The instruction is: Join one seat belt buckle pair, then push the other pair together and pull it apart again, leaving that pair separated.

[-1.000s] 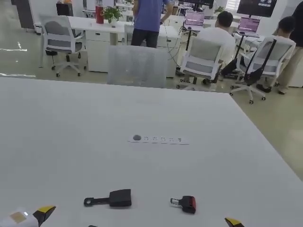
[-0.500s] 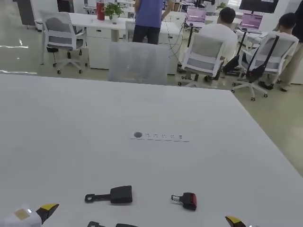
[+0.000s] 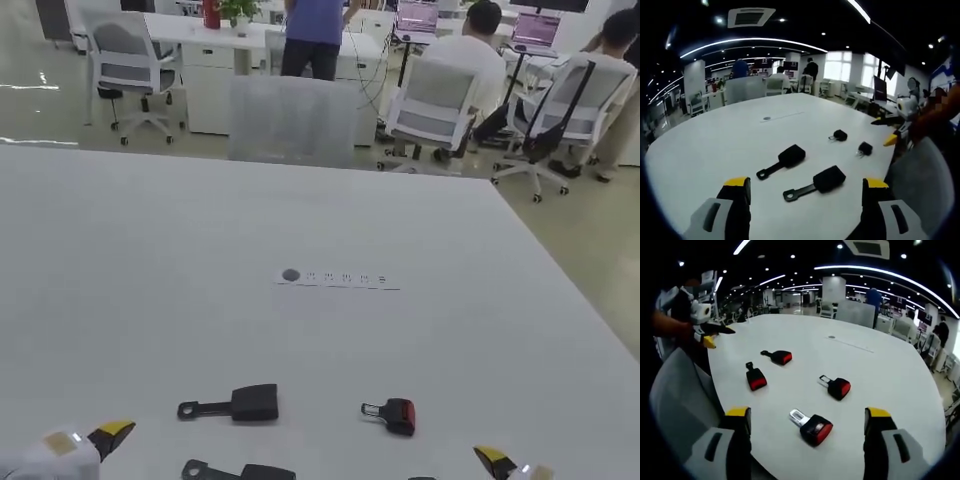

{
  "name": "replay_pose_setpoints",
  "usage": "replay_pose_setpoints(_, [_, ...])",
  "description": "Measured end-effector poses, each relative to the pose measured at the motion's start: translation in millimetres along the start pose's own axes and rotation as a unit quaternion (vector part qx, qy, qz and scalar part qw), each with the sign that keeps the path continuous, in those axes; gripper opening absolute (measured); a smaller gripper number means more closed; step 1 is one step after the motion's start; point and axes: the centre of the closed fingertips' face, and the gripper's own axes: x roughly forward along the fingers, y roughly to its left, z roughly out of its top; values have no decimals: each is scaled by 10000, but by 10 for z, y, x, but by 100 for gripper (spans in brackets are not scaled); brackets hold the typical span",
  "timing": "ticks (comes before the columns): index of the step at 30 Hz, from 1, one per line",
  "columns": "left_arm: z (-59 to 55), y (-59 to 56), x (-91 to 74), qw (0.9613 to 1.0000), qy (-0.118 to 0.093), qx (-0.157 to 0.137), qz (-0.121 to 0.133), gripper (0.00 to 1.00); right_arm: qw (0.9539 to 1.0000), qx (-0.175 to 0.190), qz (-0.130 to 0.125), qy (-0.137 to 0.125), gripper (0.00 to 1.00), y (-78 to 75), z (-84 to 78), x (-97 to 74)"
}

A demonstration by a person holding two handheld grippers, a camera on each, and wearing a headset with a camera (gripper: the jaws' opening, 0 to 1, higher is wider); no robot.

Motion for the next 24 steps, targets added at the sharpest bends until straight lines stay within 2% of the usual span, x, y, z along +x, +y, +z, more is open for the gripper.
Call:
replay_pose_setpoints(11, [20,-31,195,9994,162,189,-232,93,9997,-62,198,130,95,-56,-25,125])
replay_pose_setpoints(24, [-53,-37,459,9971,415,348,-534,90,9959,-327,721,440,92,-22,-105,316])
